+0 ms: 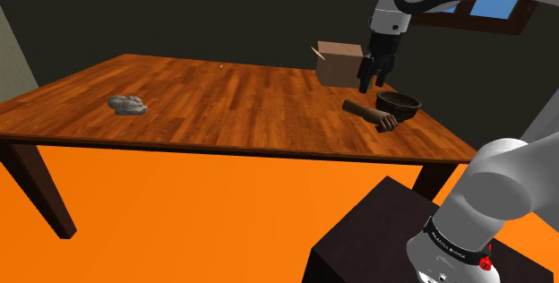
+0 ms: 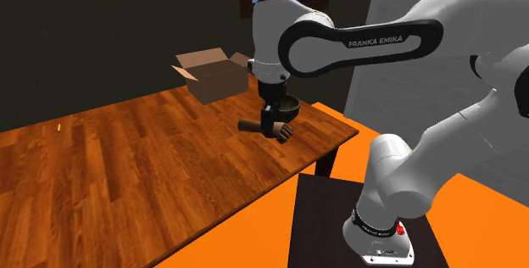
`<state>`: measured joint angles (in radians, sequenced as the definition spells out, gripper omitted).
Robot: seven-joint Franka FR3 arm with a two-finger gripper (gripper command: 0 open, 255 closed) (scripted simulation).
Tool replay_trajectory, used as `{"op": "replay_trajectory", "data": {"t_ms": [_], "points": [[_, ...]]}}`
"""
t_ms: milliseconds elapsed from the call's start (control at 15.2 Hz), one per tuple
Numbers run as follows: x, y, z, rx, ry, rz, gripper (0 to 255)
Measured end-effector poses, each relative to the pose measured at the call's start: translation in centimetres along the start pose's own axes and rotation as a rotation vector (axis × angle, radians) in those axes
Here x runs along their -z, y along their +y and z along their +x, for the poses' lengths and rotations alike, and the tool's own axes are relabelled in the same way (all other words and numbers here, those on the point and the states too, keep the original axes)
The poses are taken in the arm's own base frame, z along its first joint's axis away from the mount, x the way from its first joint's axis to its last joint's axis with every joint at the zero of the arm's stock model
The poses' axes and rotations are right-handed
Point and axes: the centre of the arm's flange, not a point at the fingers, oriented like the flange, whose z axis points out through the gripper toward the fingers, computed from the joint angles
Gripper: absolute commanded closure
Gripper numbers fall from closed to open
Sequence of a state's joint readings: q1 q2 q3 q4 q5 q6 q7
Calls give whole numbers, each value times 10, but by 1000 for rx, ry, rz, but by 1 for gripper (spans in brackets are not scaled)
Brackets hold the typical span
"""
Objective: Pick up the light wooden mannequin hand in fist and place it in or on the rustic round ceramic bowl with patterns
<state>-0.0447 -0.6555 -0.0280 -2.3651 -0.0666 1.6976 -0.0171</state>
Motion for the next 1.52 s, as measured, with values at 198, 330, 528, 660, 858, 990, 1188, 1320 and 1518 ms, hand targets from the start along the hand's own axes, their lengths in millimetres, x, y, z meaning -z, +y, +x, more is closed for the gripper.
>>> {"op": "replay_trajectory", "data": {"t_ms": [198, 330, 528, 660, 858, 990, 1188, 1320, 1518], "points": [[-26, 28, 19, -29, -29, -19, 0], [-41, 43, 35, -49, -48, -32, 0], [-60, 68, 54, -79, -76, -51, 0], [-76, 84, 69, -99, -95, -63, 0], [-99, 116, 84, -129, -123, -82, 0], [-114, 134, 95, -148, -142, -95, 0], [-137, 162, 111, -178, -170, -114, 0], [-150, 181, 120, -199, -189, -126, 0], [-167, 203, 130, -220, -210, -140, 0]]}}
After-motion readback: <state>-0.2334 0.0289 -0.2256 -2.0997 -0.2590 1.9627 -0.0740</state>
